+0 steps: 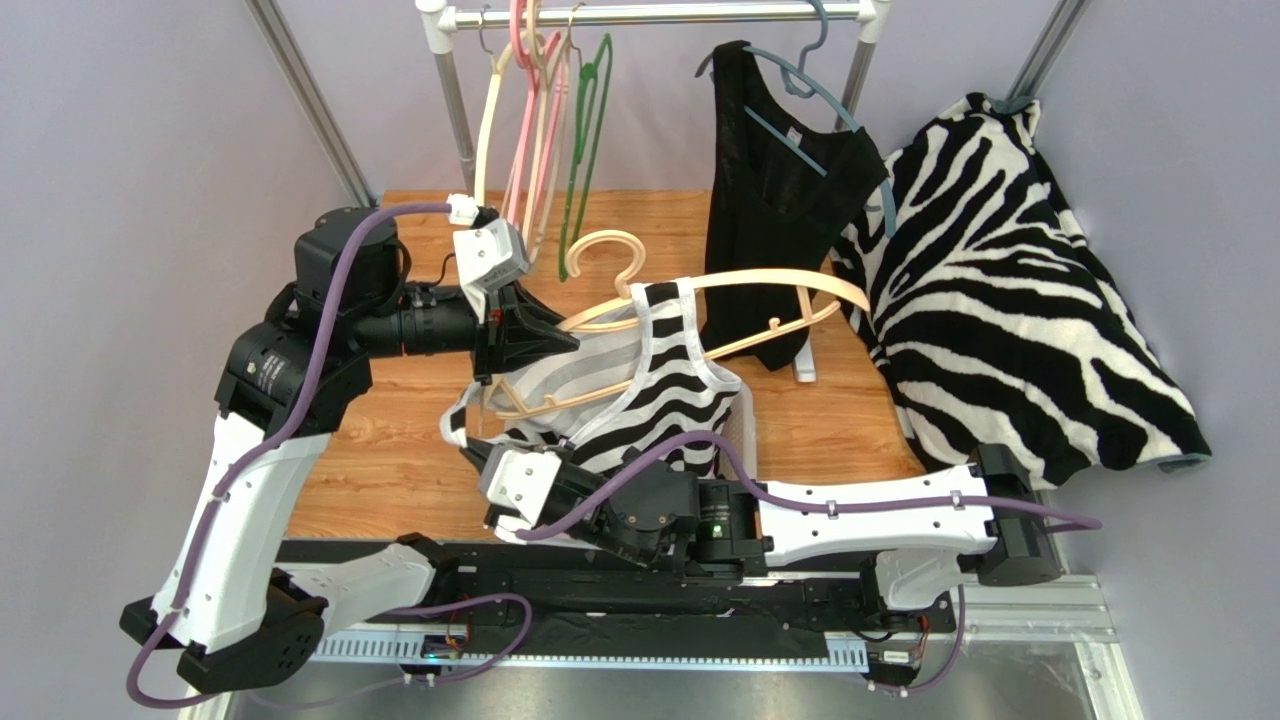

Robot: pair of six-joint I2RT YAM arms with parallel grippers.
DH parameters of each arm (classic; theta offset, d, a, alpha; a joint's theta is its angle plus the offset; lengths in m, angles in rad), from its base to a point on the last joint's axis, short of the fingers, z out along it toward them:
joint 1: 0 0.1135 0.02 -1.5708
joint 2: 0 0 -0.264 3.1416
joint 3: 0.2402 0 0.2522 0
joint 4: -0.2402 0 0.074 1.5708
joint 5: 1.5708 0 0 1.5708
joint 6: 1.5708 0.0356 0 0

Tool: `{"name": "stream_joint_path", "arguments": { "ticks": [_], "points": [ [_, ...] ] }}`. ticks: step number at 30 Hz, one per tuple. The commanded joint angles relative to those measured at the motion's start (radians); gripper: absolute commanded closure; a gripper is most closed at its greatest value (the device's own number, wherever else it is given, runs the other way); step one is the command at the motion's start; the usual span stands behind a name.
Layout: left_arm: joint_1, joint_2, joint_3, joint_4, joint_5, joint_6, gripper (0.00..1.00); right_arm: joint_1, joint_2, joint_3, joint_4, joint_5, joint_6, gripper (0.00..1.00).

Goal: Remove the tank top from the hanger

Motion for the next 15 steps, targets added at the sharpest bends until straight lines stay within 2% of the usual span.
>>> {"name": "stream_joint_path", "arguments": {
  "ticks": [1, 6, 9, 15],
  "points": [
    [0.004, 0.004, 0.038, 0.066, 0.034, -0.025, 0.96, 0.006, 0.057, 0.047, -0.037, -0.113, 0.109, 1.0],
    [0.004, 0.003, 0.058, 0.066, 0.044, -0.031, 0.96, -0.03, 0.054, -0.025, -0.064, -0.125, 0.21, 1.0],
    [0.006, -0.005, 0.063, 0.065, 0.041, -0.031, 0.96, -0.042, 0.015, -0.101, -0.073, -0.082, 0.23, 1.0],
    [0.006, -0.013, 0.065, 0.059, 0.036, -0.022, 0.96, -0.062, -0.165, -0.275, -0.137, 0.094, 0.263, 1.0]
  ]
}}
